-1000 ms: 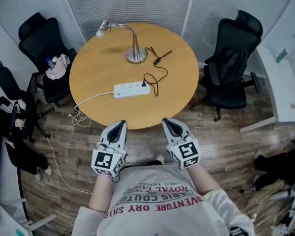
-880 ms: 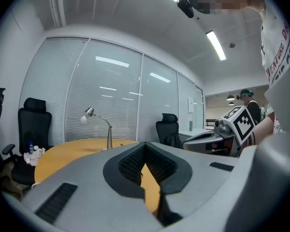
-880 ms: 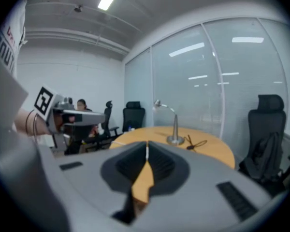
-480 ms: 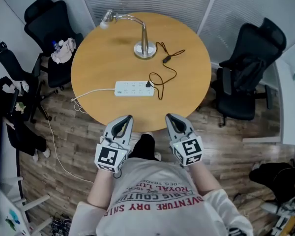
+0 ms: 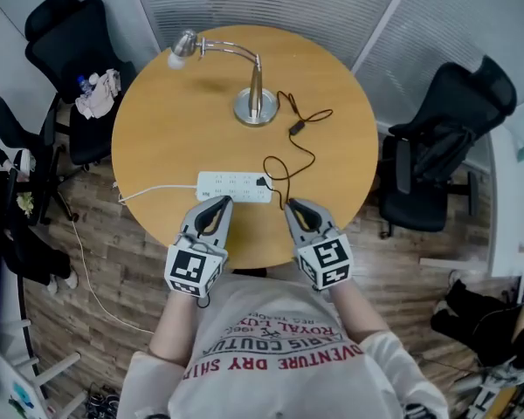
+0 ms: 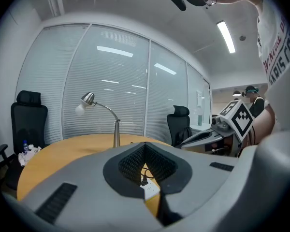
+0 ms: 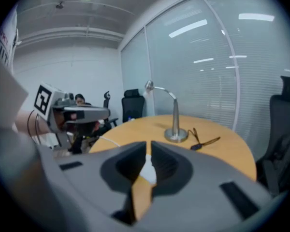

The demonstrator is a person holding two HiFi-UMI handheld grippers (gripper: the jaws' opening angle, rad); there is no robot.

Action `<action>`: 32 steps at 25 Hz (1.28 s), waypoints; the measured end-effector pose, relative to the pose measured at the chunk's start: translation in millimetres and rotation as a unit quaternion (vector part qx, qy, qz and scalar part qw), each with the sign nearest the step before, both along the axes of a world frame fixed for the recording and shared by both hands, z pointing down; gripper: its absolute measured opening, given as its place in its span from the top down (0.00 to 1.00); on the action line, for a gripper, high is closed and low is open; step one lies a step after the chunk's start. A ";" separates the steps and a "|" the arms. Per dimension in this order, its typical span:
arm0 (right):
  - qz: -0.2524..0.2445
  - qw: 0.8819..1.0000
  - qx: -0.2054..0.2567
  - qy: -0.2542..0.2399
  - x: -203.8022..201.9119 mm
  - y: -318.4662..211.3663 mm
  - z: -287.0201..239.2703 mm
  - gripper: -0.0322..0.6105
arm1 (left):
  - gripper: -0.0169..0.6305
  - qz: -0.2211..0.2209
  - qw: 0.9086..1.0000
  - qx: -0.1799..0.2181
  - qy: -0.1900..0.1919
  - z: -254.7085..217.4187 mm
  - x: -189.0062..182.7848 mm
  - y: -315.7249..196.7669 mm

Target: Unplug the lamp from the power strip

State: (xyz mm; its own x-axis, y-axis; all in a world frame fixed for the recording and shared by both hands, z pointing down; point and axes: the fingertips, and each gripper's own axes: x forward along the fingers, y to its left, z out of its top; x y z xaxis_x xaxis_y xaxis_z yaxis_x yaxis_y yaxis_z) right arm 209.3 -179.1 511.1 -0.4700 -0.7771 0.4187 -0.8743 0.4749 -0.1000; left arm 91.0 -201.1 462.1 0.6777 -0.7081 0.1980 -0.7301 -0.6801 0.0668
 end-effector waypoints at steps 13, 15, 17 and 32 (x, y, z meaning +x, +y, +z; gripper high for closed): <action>-0.112 0.983 -0.091 0.109 -25.4 -52.8 66.5 0.70 | 0.93 0.051 0.992 -0.076 -0.091 115.6 24.6 -64.3; -0.140 0.974 -0.115 0.140 -30.4 -56.0 82.8 0.70 | 0.93 0.063 0.987 -0.105 -0.108 138.1 30.7 -64.5; -0.169 0.961 -0.137 0.171 -33.1 -59.7 98.7 0.70 | 0.93 0.073 0.982 -0.128 -0.120 159.2 38.4 -64.5; -0.320 0.859 -0.200 0.345 -43.1 -77.4 162.4 0.69 | 0.93 0.080 0.962 -0.172 -0.196 216.5 49.3 -68.8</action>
